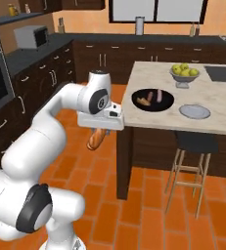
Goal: Place one bun and one sausage from the bowl on each plate.
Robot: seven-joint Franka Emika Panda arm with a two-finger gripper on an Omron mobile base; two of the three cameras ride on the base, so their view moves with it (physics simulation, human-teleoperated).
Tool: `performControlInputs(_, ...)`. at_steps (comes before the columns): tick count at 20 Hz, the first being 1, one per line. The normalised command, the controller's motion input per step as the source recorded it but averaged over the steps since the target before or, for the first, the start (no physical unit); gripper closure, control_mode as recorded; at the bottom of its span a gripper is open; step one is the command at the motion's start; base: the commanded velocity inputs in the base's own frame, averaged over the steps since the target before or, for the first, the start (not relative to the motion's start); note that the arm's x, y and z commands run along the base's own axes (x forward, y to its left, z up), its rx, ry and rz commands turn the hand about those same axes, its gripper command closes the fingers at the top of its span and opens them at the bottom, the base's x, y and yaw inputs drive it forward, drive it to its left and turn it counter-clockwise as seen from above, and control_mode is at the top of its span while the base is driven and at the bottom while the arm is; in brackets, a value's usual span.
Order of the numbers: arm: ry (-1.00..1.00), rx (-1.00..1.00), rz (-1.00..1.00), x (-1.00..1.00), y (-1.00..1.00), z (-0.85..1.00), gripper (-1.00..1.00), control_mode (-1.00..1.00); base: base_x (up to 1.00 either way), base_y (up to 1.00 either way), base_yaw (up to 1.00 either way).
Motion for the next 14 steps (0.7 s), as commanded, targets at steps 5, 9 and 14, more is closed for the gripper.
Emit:
performControlInputs(5,0.00,0.00,0.00,0.00,0.00,0.00,1.00,1.00,0.00,-1.00,0.21)
performControlInputs(9,0.00,0.00,0.00,0.00,0.00,0.00,1.00,1.00,0.00,-0.99,0.17)
performControlInputs(14,0.00,0.00,0.00,0.00,0.00,0.00,1.00,1.00,0.10,-0.80,0.03)
